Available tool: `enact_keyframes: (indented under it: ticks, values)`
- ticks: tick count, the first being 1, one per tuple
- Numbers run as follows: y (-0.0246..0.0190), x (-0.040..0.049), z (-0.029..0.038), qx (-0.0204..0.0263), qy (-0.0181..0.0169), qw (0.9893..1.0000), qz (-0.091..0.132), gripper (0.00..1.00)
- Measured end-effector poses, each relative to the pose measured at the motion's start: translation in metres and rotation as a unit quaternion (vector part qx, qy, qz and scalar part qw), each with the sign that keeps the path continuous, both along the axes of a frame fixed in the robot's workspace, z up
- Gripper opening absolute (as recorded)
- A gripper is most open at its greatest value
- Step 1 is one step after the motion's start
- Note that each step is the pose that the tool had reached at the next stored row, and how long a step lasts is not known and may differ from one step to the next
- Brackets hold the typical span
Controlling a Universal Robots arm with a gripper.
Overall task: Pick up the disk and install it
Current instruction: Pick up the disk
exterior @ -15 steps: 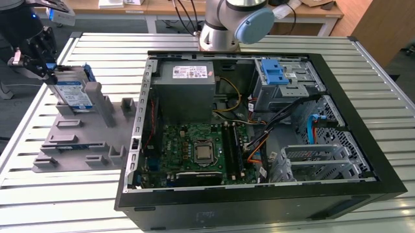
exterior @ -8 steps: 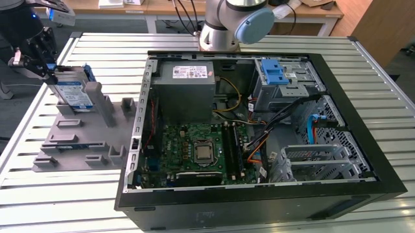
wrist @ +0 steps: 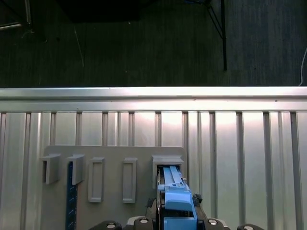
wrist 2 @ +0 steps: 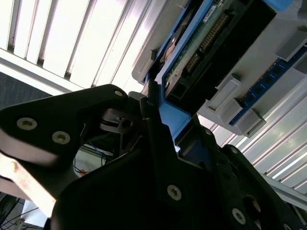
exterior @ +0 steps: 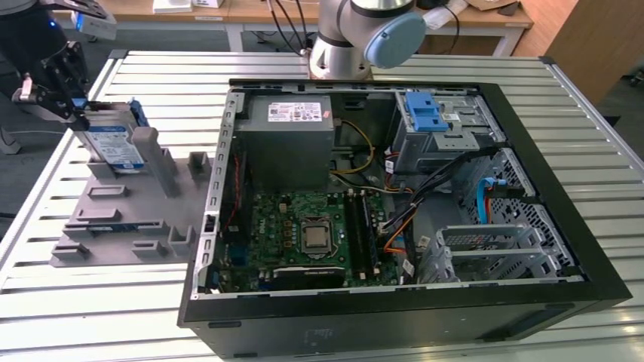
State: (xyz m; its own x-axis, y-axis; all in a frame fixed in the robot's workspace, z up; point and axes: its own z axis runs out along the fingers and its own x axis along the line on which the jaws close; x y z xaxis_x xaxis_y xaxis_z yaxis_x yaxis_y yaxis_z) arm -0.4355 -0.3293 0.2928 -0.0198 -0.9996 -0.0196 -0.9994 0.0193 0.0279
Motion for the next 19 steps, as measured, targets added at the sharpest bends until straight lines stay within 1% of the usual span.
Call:
enact_keyframes:
  ticks: [5, 19]
  values:
    - [0.0, 0.0, 0.0054, 0.0, -0.0001, 1.0, 0.0, 0.37]
    - [0.0, 0.0, 0.01, 0.0, -0.0001, 1.0, 0.0, 0.37]
